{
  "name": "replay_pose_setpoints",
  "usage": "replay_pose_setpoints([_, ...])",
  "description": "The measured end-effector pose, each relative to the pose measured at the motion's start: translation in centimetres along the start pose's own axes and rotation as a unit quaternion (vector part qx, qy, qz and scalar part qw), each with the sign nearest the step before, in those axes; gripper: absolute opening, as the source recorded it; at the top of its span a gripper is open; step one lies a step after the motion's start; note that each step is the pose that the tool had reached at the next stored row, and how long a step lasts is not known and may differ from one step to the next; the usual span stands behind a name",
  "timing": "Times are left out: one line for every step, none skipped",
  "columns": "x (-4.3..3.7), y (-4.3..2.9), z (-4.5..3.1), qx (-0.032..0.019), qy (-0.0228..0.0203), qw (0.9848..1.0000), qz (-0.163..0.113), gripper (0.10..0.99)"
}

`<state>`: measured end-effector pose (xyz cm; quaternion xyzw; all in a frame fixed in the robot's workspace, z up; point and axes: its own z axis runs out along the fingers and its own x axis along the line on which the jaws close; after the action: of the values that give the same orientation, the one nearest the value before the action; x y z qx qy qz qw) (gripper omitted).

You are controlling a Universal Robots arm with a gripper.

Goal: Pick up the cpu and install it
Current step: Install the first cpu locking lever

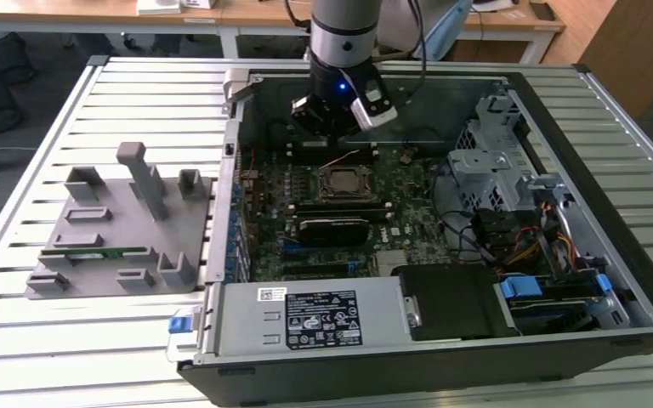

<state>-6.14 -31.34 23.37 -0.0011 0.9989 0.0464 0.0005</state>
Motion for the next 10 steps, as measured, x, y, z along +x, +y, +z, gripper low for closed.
replay_pose_setpoints([-0.04, -0.01, 0.07, 0.0, 0.0001, 1.0, -0.001, 0.106])
replay_pose_setpoints([-0.06, -0.01, 0.14, 0.0, 0.0005, 1.0, -0.006, 0.106])
replay_pose_setpoints([-0.08, -0.02, 0.19, 0.0, 0.001, 0.9999, -0.011, 0.106])
replay_pose_setpoints([-0.14, -0.02, 0.24, 0.0, 0.0013, 0.9999, -0.014, 0.106])
replay_pose_setpoints([-0.22, -0.02, 0.27, 0.0, 0.0015, 0.9999, -0.015, 0.106])
replay_pose_setpoints([-0.32, -0.03, 0.3, 0.0, 0.0016, 0.9999, -0.016, 0.106])
replay_pose_setpoints([-0.42, -0.03, 0.32, -0.0001, 0.0015, 0.9999, -0.016, 0.106])
replay_pose_setpoints([-0.51, -0.03, 0.34, -0.0001, 0.0015, 0.9999, -0.016, 0.106])
replay_pose_setpoints([-0.59, -0.04, 0.36, -0.0001, 0.0015, 0.9999, -0.016, 0.106])
replay_pose_setpoints([-0.68, -0.04, 0.37, 0.0, 0.0015, 0.9999, -0.016, 0.106])
